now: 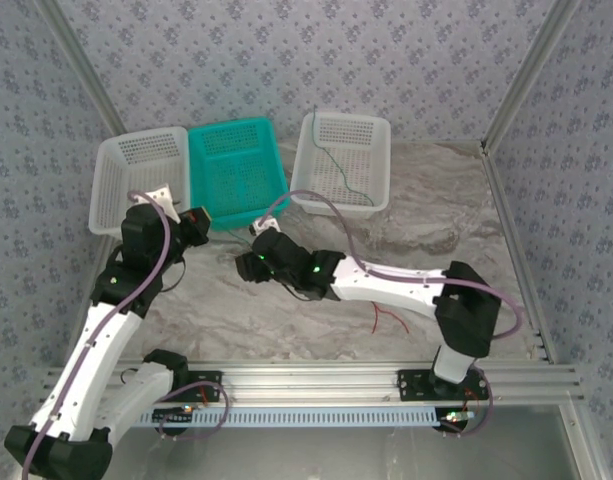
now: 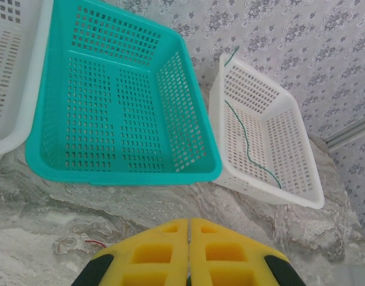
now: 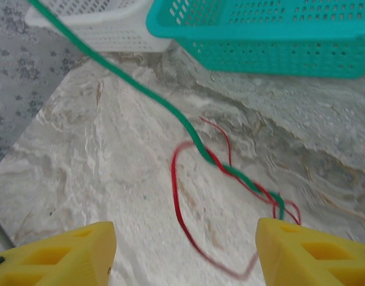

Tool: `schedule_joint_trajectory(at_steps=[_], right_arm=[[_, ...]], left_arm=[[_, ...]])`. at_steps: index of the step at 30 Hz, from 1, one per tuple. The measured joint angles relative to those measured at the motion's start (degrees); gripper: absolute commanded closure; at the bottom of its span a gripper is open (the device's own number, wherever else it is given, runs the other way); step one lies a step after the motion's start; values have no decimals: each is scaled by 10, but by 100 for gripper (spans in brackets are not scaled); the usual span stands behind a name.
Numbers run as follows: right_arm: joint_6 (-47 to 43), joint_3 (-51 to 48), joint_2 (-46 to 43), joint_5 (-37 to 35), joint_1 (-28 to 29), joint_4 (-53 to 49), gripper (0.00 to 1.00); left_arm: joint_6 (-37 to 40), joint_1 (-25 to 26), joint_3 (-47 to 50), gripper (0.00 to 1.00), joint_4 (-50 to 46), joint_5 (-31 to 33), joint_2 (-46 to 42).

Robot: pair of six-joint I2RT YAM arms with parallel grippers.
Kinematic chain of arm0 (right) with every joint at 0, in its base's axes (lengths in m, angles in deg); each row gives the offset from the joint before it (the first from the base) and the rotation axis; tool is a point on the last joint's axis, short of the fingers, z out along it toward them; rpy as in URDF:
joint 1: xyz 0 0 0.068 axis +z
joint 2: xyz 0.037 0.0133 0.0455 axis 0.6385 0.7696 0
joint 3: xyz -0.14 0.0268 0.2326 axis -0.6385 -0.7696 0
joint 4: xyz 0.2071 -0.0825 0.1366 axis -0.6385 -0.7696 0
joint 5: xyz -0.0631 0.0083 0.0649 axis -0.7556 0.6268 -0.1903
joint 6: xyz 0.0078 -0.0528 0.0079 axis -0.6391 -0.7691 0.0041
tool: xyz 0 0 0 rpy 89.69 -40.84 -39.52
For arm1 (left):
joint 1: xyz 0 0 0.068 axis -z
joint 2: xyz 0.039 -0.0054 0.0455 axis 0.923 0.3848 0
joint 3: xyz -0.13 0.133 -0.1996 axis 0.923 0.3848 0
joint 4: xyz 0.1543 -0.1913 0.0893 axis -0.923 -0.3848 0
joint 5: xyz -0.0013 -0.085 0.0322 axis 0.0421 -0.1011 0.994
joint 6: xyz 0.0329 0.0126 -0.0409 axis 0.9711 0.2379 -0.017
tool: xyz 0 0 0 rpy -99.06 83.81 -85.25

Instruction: Untangle the cables

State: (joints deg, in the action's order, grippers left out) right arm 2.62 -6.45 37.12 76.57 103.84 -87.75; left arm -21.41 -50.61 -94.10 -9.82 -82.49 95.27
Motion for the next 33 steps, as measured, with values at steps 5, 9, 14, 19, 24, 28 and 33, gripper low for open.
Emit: schedule_joint_trajectory(at_steps=[5,9,14,19,24,28,33], right_arm=[[-15,35,42,-19,0,-1,100],[-12,35,42,-32,-1,-10,100],[-10,-17,14,-39,-9,-3,100],[3,-108,-47,-44,-29,12,100],[16,-193,-97,-54,-70,6,100],[17,-233,-134,-61,-99,-3,100],[43,-270,-187,-59,-153,-9,100]], left_arm=[[0,0,0,100,-7,9,-8],[1,0,0,100,-26,28,-15],[0,0,0,100,-59,70,-35],[-9,1,0,100,-70,87,-64],[-14,0,0,100,-68,105,-71],[-16,0,0,100,-67,105,-66],[-24,0,5,100,-60,104,-56]])
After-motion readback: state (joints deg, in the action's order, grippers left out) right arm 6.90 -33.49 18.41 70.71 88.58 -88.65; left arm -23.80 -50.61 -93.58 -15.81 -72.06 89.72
